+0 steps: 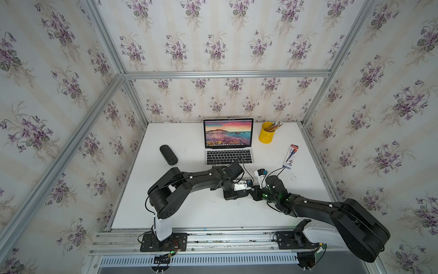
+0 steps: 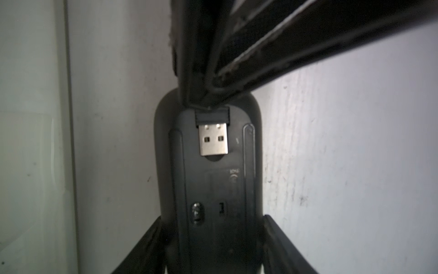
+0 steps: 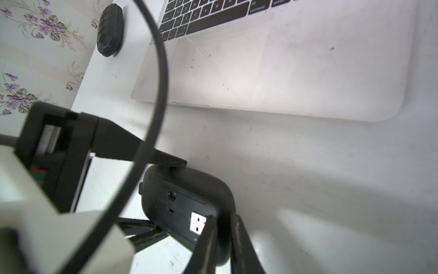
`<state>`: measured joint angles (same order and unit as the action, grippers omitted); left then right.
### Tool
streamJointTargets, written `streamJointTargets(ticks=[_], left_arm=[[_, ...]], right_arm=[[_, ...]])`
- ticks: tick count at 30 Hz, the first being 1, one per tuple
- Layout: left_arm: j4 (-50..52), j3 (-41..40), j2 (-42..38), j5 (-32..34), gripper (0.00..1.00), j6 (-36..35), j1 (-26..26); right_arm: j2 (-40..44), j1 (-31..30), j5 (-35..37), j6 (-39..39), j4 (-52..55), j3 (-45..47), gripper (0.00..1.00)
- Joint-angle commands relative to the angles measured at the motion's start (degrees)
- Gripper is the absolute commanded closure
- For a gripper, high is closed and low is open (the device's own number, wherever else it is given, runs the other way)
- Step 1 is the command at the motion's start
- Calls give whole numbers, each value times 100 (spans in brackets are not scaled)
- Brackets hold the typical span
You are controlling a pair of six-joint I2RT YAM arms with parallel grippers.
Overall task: Remove the wireless mouse receiver from the laptop
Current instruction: Insert the USB plug into the mouse, then pick up the mouse from the center of the board.
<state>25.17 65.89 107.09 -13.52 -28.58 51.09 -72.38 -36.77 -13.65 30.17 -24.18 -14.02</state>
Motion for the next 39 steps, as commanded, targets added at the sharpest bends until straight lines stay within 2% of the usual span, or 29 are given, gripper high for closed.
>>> streamJointTargets(ticks=[1,11,17,25,28,32,35,39], left_arm=[[23,2,-3,-78,48,-25,17],[14,22,14,-89,48,0,33],[-29,-55,-71,-29,48,208,34],[-89,-136,-162,281,48,722,21],[-31,-85,-126,408,48,1023,7],[155,48,-85,441,49,1456,-62],[383,214,-87,327,50,1646,-115],[867,521,-140,153,50,1724,-174]], right_arm=[[-64,-14,-138,23,150,-13,82],[242,-10,-44,-9,447,-39,79],[1447,-14,526,-365,1696,-246,74],[3262,-12,2031,-1200,3767,-1184,61],[3607,-7,2698,-1830,4063,-1637,54],[3880,-13,2037,-3410,3997,-2154,50],[3482,-16,1917,-4455,4692,-2897,43],[2837,-167,2490,-5836,5584,-3571,38]])
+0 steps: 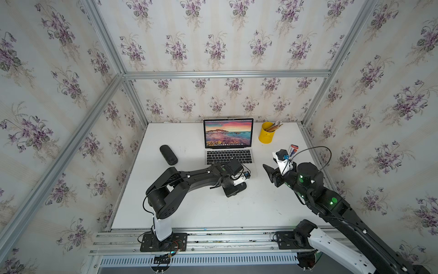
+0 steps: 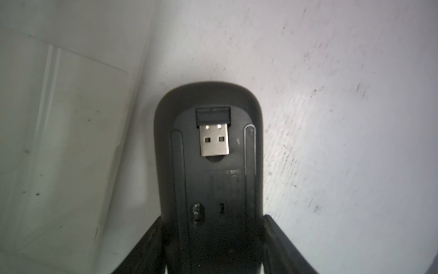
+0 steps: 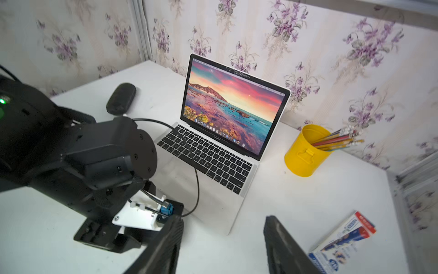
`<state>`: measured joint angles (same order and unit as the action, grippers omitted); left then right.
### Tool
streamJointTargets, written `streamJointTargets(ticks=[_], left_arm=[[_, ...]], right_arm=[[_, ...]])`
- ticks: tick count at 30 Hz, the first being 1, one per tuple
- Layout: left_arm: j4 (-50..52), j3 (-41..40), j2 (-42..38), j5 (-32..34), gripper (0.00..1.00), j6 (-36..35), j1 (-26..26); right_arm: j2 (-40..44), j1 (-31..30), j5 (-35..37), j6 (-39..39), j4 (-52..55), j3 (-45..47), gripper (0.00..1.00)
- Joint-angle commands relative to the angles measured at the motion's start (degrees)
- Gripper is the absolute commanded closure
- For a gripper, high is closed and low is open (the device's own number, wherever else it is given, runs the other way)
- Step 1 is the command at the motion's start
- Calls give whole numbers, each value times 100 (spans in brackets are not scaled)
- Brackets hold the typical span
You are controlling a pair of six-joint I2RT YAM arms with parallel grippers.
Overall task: Remove the wireless mouse receiver from the laptop
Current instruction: Pick up the mouse from the center of the board.
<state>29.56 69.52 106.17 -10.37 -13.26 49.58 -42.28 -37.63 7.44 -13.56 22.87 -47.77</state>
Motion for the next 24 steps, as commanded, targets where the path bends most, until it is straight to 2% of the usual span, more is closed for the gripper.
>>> streamJointTargets(ticks=[1,6,10,16,24], left_arm=[[538,226,-76,-221,50,174,-40],[886,405,-360,-527,51,35,-128],[1290,734,-590,-838,50,-14,-282],[2009,1346,-694,-1101,50,-287,-505],[2279,1831,-676,-1316,51,-338,-726]], right_arm=[[-148,-237,566,-1904,810,-125,37],[45,-1165,1279,-3816,-219,815,35],[148,-1618,1118,-4732,-1570,1517,35],[249,-1819,778,-5365,-2904,2091,35],[241,-2134,740,-5654,-2964,2105,35]])
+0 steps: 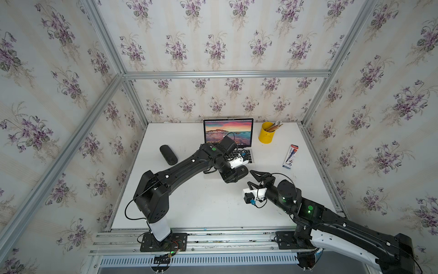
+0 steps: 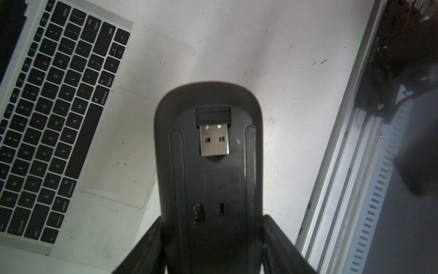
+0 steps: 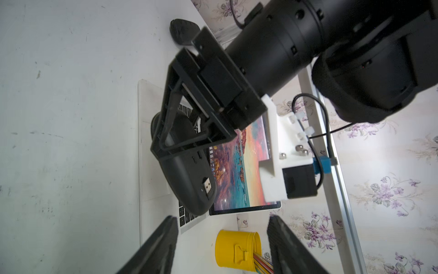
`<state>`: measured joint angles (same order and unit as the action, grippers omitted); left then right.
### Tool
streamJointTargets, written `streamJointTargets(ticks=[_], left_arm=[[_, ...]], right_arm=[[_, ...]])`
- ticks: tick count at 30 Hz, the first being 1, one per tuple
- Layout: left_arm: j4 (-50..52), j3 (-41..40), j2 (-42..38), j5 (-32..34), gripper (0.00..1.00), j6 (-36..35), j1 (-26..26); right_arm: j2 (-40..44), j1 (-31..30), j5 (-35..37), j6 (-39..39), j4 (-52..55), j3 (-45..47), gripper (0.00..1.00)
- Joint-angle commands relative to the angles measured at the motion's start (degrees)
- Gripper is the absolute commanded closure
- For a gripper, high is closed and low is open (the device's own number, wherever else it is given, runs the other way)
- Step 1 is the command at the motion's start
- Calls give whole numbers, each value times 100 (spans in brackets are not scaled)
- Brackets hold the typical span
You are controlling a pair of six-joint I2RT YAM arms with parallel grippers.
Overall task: Remove the wireless mouse receiver from the laptop
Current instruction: Pick up the mouse from the center of the board, then place the mouse at the center of the board.
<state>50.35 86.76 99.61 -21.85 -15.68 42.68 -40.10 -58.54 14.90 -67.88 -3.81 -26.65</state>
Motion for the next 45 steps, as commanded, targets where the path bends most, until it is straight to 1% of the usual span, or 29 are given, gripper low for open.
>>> streamJointTargets(ticks=[1,5,8,12,16,23,28,32,40,45], left_arm=[[249,166,-21,-157,51,-111,-53],[500,428,-49,-21,51,-169,-74],[624,592,-90,31,50,-193,-72],[741,678,-171,40,50,-198,-67],[738,596,-255,48,50,-215,-69],[777,683,-301,-40,50,-240,-69],[840,815,-350,-233,50,-263,-67],[904,834,-379,-428,50,-291,-45],[955,816,-358,-463,50,-327,58],[917,790,-423,-567,50,-338,65]], right_arm=[[11,-67,17,-257,-279,-6,35],[-103,-177,248,-479,-370,20,34],[-353,-298,744,-737,-580,3,33],[-714,-399,1449,-1098,-1122,-6,32],[-855,-429,1760,-1227,-1532,-11,31],[-991,-482,1691,-1142,-1499,44,30],[-1107,-533,1590,-1196,-1593,79,30],[-1253,-584,1716,-1329,-1820,74,30],[-1353,-640,1824,-1274,-1961,64,30],[-1370,-643,1833,-1195,-1933,61,32]])
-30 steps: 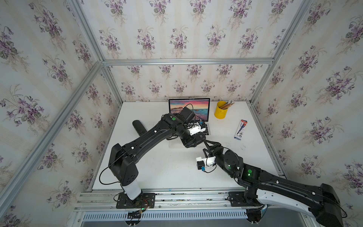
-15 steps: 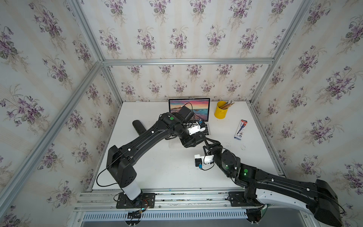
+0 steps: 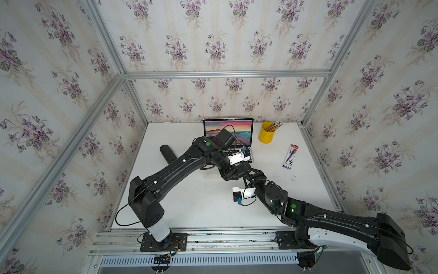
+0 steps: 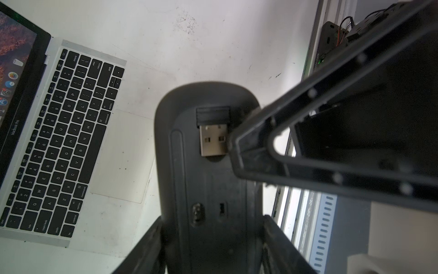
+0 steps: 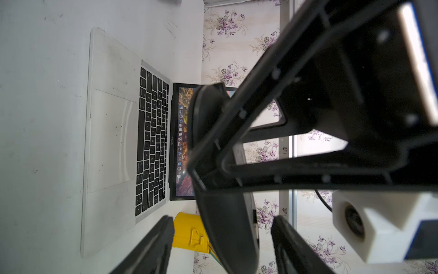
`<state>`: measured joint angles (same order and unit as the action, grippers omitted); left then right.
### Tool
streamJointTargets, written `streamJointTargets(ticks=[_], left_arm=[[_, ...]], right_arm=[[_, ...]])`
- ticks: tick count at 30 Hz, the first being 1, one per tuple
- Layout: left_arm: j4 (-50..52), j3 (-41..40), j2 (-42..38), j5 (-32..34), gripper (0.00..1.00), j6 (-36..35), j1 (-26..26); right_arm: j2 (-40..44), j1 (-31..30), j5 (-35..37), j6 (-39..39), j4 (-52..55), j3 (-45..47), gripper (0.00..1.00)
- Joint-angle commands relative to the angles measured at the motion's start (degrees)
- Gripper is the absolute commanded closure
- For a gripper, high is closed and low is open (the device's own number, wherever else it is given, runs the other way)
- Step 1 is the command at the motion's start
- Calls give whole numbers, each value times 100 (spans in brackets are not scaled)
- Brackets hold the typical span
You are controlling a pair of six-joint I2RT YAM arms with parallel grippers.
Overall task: Remove the wireless mouse receiver from the laptop
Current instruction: Place the mouse at the center of the board.
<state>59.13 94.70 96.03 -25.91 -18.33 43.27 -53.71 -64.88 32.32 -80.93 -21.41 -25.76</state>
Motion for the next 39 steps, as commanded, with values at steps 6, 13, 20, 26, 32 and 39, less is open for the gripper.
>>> streamJointTargets(ticks=[6,13,20,26,32,39], left_arm=[[30,-30,-102,-256,50,-82,38],[68,-47,-100,-306,50,-125,92],[34,-72,-140,-291,51,-136,90],[-10,-76,-128,-289,50,-127,94],[-87,-124,-145,-426,50,-125,94],[-246,-248,-163,-634,46,-137,94]], right_arm=[[-54,-12,108,182,-165,-44,35],[-81,-11,139,203,-186,-61,36],[-43,-14,187,331,-138,-61,45],[-42,-20,205,402,-159,-61,63],[-130,-59,325,457,-306,-92,98],[-237,-67,505,884,-402,-240,100]])
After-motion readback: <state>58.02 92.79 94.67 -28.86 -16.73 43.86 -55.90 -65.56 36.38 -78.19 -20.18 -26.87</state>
